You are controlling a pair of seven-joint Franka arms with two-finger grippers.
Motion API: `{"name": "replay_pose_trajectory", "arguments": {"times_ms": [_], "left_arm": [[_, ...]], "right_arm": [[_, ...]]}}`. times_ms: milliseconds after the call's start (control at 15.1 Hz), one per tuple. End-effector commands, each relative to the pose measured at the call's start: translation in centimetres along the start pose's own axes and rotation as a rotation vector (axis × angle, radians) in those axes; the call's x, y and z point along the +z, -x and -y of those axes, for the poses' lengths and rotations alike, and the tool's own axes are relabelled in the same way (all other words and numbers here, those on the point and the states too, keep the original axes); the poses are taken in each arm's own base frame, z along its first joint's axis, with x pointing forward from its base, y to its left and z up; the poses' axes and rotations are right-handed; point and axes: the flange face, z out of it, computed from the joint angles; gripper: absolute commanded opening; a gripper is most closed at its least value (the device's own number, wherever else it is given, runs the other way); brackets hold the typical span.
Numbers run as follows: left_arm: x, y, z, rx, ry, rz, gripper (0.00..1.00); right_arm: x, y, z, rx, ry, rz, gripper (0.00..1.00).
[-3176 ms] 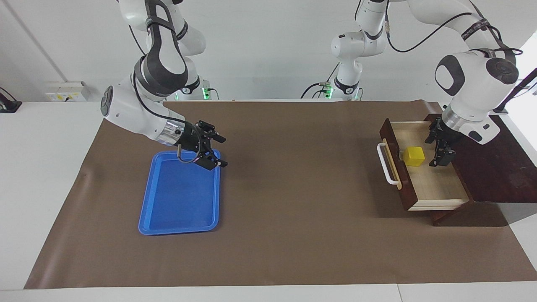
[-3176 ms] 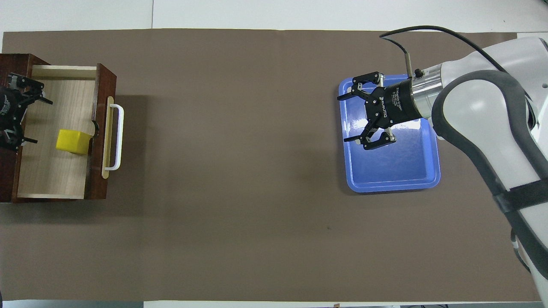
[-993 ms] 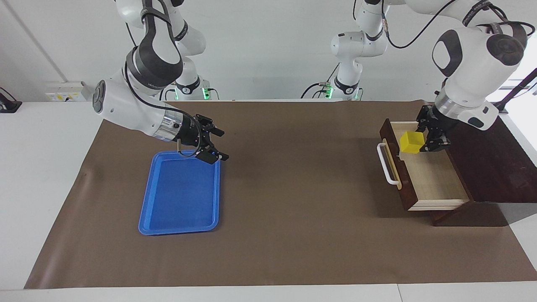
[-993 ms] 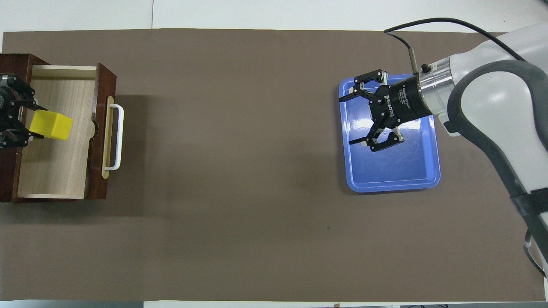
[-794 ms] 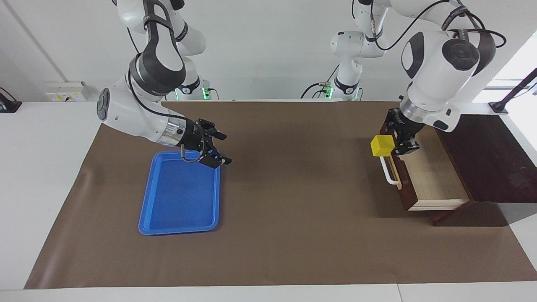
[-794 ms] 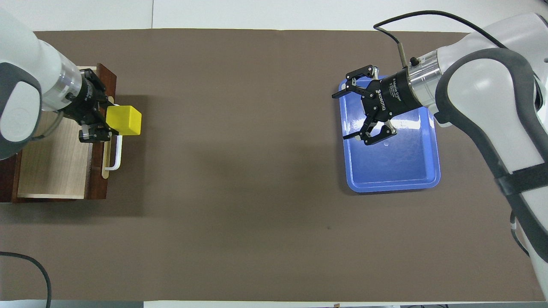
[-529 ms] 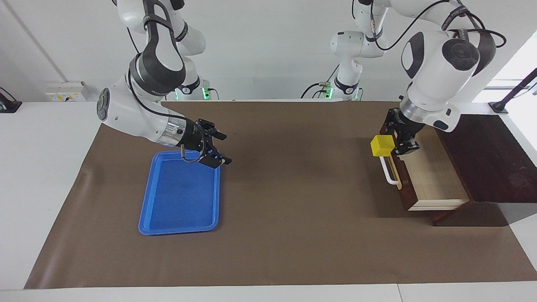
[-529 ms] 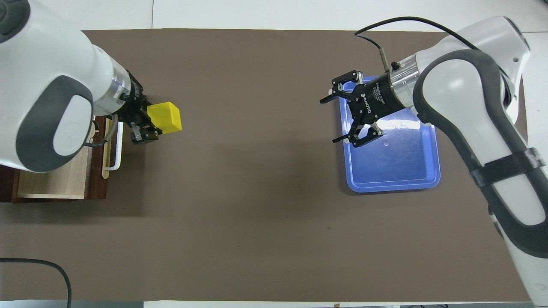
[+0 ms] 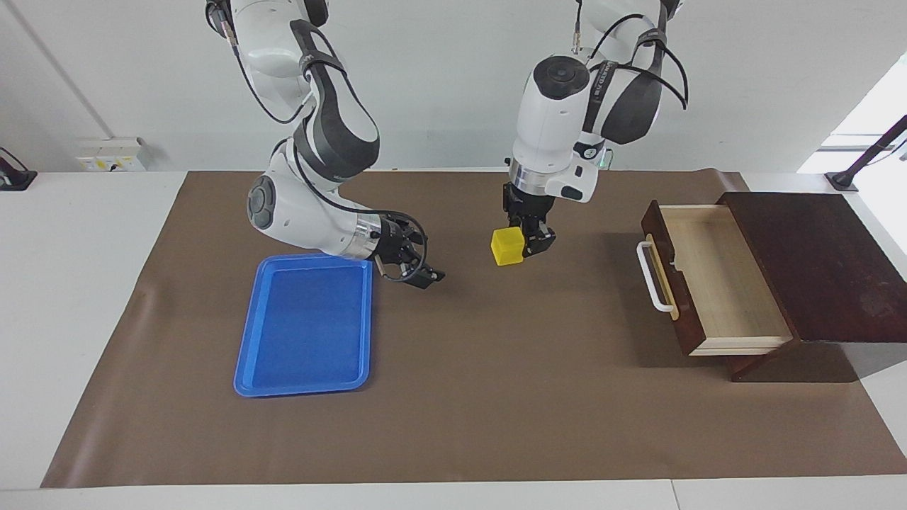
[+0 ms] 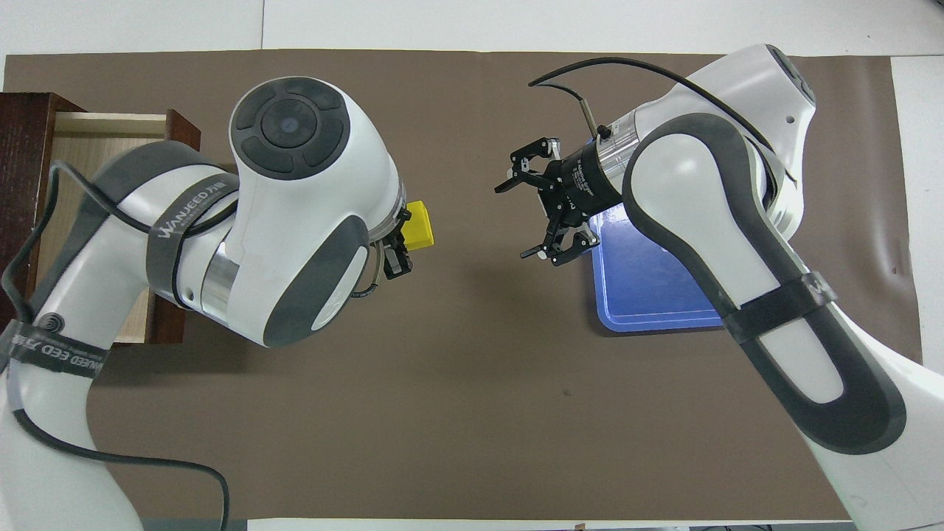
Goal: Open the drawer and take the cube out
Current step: 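Carry the cube toward the right gripper while the right gripper approaches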
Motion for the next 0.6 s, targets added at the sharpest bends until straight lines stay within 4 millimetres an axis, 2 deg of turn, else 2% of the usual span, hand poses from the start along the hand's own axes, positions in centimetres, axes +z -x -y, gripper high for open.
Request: {"name": "replay_pose_trajectory", "arguments": {"times_ms": [0, 265, 397, 529], "left_arm": [[-0.1, 1.2, 1.1, -0.002, 0.028, 0.001, 0.00], [-0.2, 2.1, 2.0, -0.010, 0.036, 0.013, 0.00], [-0.2, 3.1, 3.3, 0.000, 0.039, 0.013, 0.00], [0.2, 3.3, 3.2, -0.013, 0.042, 0.004, 0.00]], "right_arm": [[0.4, 0.6, 0.7, 0.001, -0.006, -0.020, 0.98], [1.6, 2.1, 0.9, 0.056, -0.017, -0.025, 0.98], [2.5, 3.4, 1.1, 0.076, -0.012, -0.025, 0.97], [2.3, 3.8, 1.3, 0.091, -0.018, -0.024, 0.97]]}}
